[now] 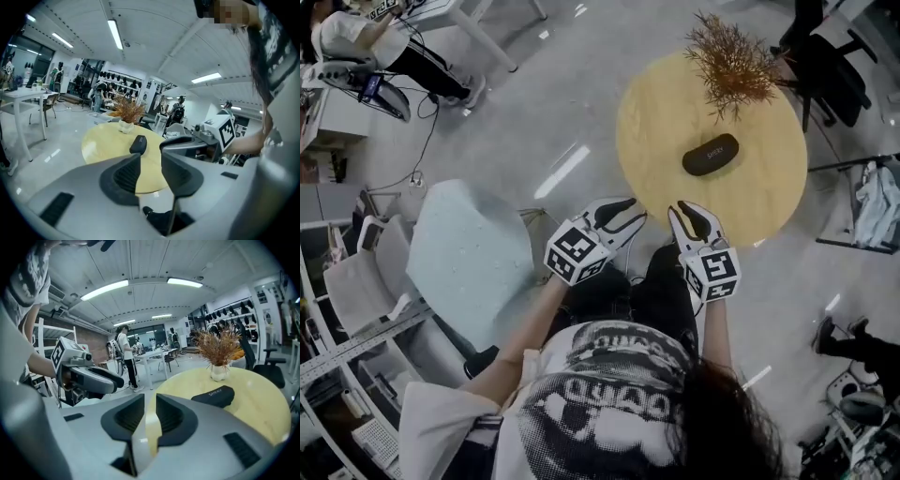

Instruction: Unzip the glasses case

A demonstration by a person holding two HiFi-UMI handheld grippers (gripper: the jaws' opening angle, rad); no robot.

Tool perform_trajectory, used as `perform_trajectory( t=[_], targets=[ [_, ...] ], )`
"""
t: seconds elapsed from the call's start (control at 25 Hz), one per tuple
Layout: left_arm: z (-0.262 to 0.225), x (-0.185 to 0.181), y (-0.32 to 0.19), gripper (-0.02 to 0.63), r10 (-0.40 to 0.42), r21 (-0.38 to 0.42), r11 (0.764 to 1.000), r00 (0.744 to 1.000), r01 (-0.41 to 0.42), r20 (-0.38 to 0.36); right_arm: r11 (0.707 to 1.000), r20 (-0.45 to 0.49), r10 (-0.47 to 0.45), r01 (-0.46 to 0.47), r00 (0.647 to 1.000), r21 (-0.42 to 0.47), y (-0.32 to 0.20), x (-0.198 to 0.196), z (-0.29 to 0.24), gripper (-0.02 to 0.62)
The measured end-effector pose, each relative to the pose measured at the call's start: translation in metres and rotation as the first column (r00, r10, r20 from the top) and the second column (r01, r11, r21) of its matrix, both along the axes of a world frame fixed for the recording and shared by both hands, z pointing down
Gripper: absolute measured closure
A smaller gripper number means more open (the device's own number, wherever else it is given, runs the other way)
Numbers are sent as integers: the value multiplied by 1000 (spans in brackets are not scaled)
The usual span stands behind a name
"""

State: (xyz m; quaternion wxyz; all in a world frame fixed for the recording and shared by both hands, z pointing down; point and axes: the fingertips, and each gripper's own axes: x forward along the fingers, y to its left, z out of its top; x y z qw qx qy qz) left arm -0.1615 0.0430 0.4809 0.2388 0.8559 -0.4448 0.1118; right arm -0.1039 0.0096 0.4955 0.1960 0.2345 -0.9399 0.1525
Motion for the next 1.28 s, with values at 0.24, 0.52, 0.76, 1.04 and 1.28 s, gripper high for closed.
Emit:
perform_trajectory(
  t=[0.24,0.52,0.76,1.04,1.28],
  targets=[
    [-14,-30,34,463,70,61,996,998,-69,-4,996,10,81,-82,997,46,46,-27,-18,518],
    [-40,-47,89,469,117,108,988,992,-112,-39,978,49,176,-180,983,104,99,-42,-52,545],
    [-47,-45,127,481,172,118,979,984,-166,-41,976,46,173,-177,984,127,133,-53,-64,562],
    [-59,-43,138,550,170,142,977,984,-162,-49,979,62,146,-153,987,136,140,-61,-74,595],
    [-72,-34,132,574,160,164,975,985,-149,-56,980,50,114,-120,992,161,141,-49,-85,597]
  ],
)
